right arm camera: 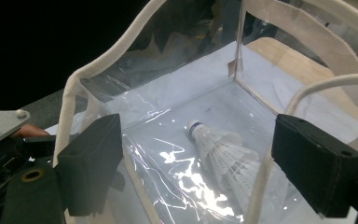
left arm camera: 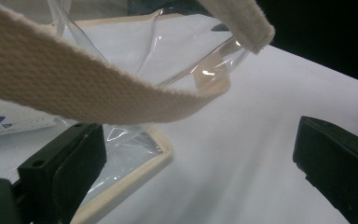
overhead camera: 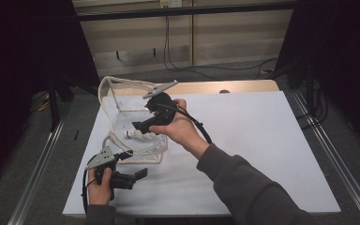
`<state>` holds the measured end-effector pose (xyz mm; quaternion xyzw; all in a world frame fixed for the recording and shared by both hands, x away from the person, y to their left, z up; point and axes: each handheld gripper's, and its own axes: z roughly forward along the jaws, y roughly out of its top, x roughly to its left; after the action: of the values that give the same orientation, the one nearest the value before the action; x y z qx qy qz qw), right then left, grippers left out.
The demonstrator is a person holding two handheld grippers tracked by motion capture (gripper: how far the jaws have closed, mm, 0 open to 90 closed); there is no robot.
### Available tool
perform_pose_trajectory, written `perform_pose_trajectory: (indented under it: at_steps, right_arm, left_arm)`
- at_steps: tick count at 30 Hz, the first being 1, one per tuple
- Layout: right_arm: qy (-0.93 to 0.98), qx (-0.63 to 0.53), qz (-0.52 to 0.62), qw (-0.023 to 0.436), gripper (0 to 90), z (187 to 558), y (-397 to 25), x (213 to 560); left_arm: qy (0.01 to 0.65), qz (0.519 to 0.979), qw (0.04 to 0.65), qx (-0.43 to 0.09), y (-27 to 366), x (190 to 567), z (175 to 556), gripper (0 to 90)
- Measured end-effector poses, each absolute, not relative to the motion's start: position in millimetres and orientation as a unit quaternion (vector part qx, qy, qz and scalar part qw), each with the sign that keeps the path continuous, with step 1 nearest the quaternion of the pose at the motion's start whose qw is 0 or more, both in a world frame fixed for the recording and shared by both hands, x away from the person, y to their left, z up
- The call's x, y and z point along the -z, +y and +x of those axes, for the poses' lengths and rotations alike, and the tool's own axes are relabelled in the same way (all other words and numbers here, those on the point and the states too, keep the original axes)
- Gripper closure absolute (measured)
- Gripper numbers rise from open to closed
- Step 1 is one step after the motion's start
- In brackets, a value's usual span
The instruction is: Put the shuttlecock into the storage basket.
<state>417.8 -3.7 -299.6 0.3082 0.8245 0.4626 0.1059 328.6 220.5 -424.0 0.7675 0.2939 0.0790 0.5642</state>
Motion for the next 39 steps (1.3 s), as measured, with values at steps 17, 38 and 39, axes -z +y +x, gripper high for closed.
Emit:
perform_pose_trajectory:
  at_steps: [17,38,39]
  right_arm:
    - [0.81,-0.493,0.3,0.105,12.8,404.4,-49.0,299.3]
    - [0.799,-0.515,0.293,0.104,10.1,388.0,-102.3,321.0]
    - [0.799,-0.514,0.294,0.104,9.9,387.3,-104.7,322.4]
  left_arm:
    - [0.297,0.766,0.564,-0.081,219.8,422.5,327.3,2.7]
    - [0.298,0.767,0.562,-0.081,220.1,423.7,327.9,2.7]
    - [0.298,0.767,0.562,-0.081,219.7,424.0,327.9,2.7]
